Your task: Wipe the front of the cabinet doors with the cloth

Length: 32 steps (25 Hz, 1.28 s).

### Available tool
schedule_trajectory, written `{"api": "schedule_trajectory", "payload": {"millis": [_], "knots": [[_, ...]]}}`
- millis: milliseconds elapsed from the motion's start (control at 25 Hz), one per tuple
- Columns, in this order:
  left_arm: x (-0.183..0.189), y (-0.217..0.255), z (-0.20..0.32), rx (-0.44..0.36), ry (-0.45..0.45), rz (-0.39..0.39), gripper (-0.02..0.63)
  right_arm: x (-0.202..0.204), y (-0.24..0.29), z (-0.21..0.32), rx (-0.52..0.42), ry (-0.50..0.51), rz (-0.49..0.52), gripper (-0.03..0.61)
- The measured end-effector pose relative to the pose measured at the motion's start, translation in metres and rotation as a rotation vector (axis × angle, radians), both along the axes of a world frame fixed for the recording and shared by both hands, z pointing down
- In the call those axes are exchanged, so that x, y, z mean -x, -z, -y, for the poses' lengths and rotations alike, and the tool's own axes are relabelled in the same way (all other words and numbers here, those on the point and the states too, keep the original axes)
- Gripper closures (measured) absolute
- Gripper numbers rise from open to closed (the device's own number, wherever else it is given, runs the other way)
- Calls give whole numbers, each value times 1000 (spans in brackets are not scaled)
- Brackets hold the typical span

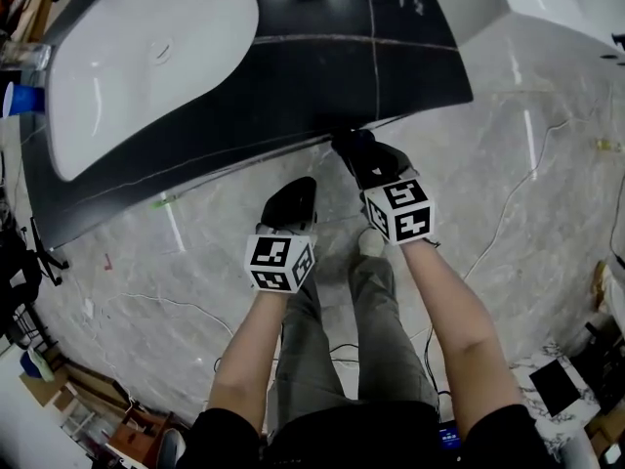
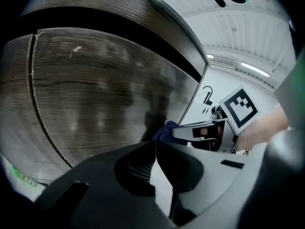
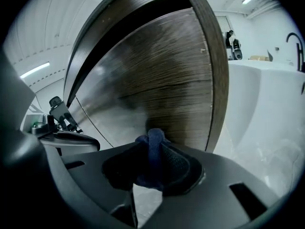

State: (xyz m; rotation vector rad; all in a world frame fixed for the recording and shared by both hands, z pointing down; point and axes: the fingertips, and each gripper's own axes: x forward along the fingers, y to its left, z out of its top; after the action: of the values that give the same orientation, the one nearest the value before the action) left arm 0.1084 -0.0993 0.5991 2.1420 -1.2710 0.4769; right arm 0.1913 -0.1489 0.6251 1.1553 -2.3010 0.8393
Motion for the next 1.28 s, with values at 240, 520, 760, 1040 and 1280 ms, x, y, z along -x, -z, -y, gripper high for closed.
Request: {"api": "schedule_trajectory", "payload": {"millis": [240, 520, 760, 1040, 1280], "knots": [[-29, -3, 6, 6, -28, -8, 597, -26, 1, 5, -22, -13, -19, 472], [-35, 2, 1, 15, -51, 3, 597, -37, 2, -10, -7, -37, -12, 472], [-23, 11, -7, 21, -48, 10, 597, -28, 18, -27, -6, -49, 12, 472], [-3, 33, -22, 22, -24, 10, 597, -10, 47, -50, -13, -45, 18, 471], [13, 68, -40, 21, 47, -40, 597, 0, 84, -66, -21, -106, 56, 472]]}}
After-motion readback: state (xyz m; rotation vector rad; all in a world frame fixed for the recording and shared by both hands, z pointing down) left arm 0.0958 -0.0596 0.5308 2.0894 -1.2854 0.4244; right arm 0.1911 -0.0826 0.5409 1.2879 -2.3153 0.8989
